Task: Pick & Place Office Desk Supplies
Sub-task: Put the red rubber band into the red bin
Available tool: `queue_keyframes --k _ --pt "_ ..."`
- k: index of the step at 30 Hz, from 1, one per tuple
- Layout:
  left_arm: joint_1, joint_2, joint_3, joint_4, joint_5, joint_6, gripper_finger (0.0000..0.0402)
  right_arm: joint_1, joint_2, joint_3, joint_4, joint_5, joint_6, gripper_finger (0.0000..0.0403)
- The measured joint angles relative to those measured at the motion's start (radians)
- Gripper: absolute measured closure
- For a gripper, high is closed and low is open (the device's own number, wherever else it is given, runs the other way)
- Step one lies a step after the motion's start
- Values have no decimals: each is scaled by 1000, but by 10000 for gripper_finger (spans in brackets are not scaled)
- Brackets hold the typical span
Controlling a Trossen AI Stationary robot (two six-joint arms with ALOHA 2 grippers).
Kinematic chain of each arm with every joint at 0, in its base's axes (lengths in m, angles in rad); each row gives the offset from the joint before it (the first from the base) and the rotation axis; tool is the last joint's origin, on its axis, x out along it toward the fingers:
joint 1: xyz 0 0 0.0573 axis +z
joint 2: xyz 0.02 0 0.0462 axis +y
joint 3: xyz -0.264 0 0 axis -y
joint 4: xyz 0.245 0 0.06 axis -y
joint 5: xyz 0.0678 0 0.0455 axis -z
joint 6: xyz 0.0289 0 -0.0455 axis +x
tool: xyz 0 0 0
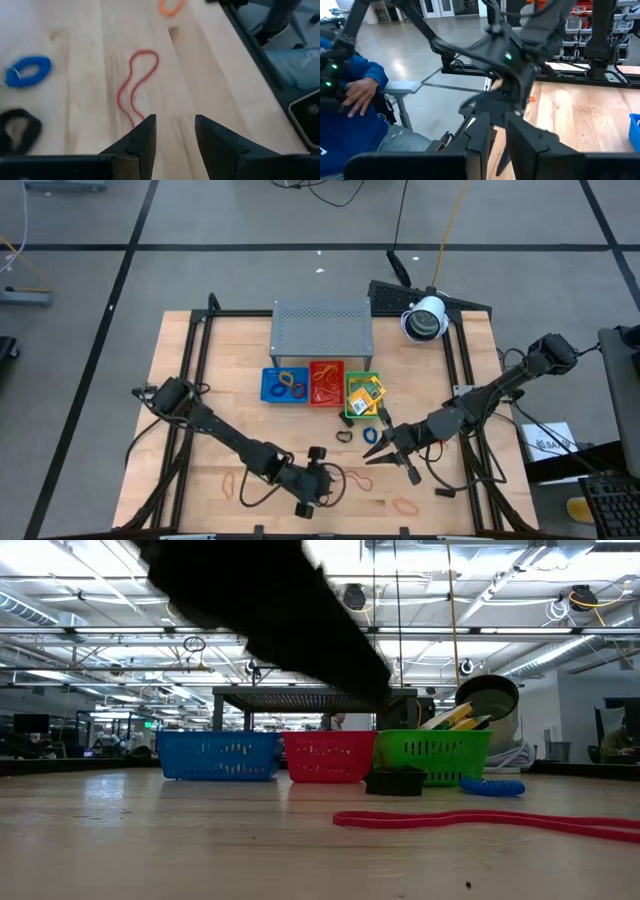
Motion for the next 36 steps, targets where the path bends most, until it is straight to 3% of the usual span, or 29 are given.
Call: queue_keyframes --k 7,17,36 --pt "42 0 -192 317 57 -57 259 0 0 0 0 7 0 353" --pt "96 1 -241 321 53 -116 259 0 0 0 -1 57 0 353" --pt "74 32 -240 304 56 -80 259 7 20 0 -37 56 69 353"
